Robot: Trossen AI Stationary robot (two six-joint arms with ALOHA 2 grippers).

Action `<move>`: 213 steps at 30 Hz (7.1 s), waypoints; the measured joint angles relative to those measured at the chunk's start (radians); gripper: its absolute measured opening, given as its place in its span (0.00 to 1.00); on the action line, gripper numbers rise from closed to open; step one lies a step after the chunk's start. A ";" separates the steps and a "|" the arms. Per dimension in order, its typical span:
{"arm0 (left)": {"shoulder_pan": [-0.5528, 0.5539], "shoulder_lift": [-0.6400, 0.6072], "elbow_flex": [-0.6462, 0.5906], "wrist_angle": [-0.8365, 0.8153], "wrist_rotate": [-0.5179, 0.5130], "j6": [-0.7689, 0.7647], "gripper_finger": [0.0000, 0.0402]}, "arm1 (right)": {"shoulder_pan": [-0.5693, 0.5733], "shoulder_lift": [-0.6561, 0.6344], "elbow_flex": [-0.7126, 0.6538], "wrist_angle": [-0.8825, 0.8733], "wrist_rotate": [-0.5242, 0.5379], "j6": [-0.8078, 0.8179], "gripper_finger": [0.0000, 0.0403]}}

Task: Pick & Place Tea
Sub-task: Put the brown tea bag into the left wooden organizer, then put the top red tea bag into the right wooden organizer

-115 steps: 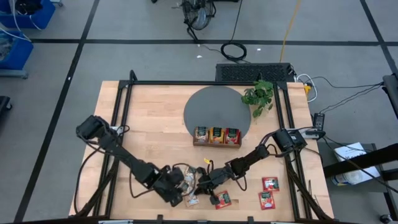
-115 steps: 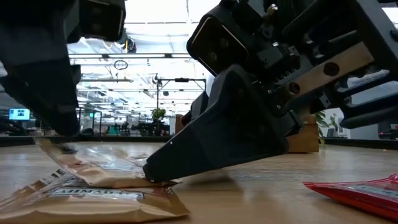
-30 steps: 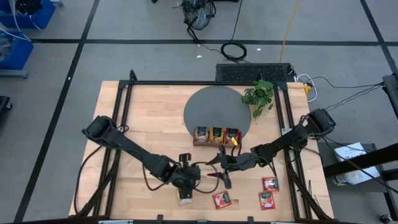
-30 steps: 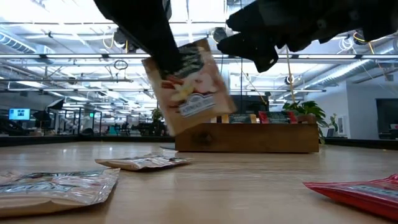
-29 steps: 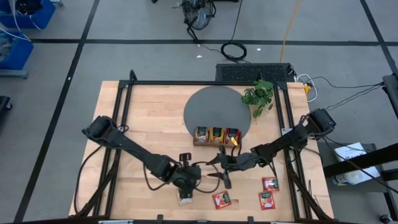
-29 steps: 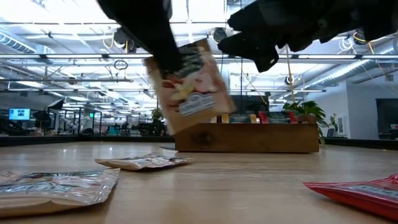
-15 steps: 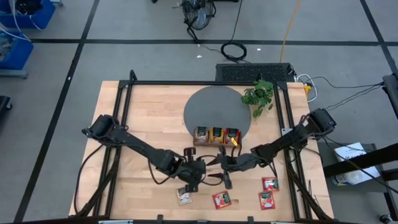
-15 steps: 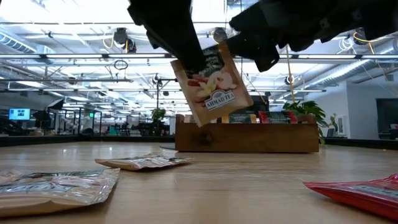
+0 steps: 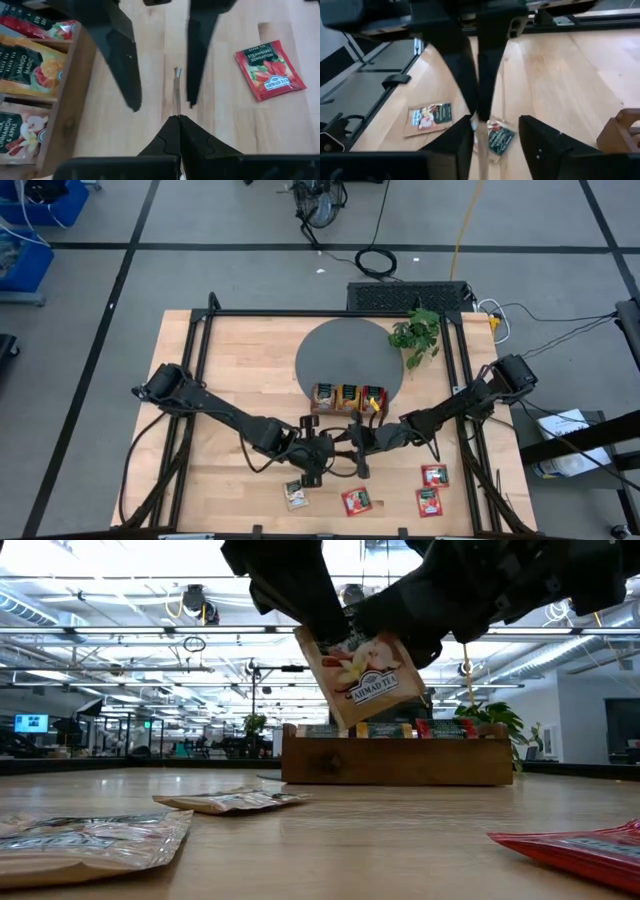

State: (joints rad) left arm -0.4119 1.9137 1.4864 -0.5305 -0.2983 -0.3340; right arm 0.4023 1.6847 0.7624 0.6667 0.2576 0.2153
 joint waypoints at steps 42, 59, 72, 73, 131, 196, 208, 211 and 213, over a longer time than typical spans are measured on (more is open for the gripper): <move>-0.253 -0.002 -0.206 0.098 -0.209 -0.152 0.16 | -0.179 -0.005 -0.182 0.502 0.028 -0.161 0.00; -0.235 -0.002 -0.299 0.223 -0.227 -0.162 0.16 | -0.291 0.261 -0.133 0.666 0.107 -0.134 0.00; -0.232 -0.002 -0.299 0.250 -0.227 -0.157 0.16 | -0.311 0.300 -0.134 0.637 0.107 -0.130 0.00; -0.231 -0.002 -0.299 0.252 -0.226 -0.154 0.16 | -0.311 0.301 -0.134 0.637 0.106 -0.130 0.00; -0.164 0.000 -0.341 0.589 -0.127 0.008 0.16 | 0.601 -0.145 -0.034 -0.380 0.531 0.105 0.00; -0.161 0.009 -0.529 0.967 -0.095 -0.038 0.16 | 0.135 -0.109 -0.064 -0.916 -0.122 0.169 0.00; -0.097 0.255 -0.256 1.001 -0.043 0.173 0.16 | 0.111 0.058 0.014 -0.697 -0.065 0.052 0.00; -0.082 0.277 -0.172 0.884 -0.043 0.181 0.16 | 0.123 0.064 0.035 -0.695 -0.024 0.048 0.00; -0.074 0.295 -0.126 0.807 -0.041 0.153 0.16 | 0.134 0.052 0.038 -0.696 -0.017 0.049 0.00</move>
State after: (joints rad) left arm -0.4862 2.2083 1.3606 0.2763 -0.3389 -0.1809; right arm 0.5359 1.7362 0.8005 -0.0297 0.2401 0.2646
